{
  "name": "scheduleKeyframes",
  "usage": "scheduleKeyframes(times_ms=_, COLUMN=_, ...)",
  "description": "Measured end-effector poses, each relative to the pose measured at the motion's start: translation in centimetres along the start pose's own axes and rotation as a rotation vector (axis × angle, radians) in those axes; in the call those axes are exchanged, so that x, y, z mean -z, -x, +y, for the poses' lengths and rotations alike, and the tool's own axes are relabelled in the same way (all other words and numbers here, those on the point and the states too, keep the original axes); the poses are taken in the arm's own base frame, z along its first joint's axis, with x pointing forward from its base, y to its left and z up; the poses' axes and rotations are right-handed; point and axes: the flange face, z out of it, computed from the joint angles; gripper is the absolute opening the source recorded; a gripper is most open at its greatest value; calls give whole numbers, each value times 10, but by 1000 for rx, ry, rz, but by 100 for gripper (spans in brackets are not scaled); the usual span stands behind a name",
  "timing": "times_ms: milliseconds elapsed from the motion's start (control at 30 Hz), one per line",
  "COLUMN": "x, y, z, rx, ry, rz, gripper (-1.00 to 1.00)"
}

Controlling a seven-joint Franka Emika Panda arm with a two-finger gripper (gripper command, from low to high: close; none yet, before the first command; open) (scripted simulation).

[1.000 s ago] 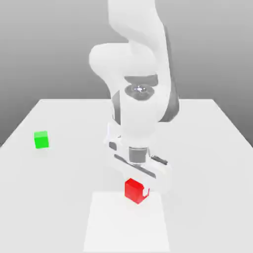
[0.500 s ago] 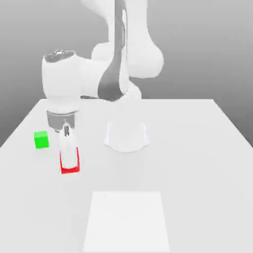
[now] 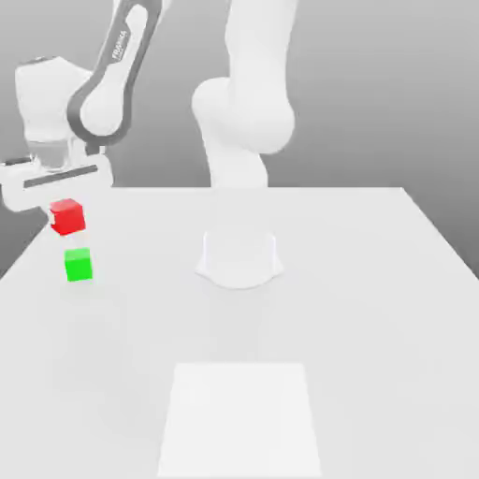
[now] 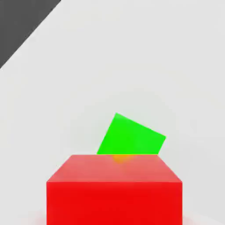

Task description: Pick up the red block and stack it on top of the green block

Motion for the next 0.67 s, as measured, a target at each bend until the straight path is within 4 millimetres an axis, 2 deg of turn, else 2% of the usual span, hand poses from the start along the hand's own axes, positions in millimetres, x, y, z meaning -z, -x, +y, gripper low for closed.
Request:
scheduleKeyframes(times_ms=367, x=-37, y=4, z=4, rx=-3, ry=49, rz=-34, gripper=-100)
scheduleKeyframes(times_ms=667, x=-57, y=3, z=5, rx=-3, ry=50, rz=-22, gripper=-100)
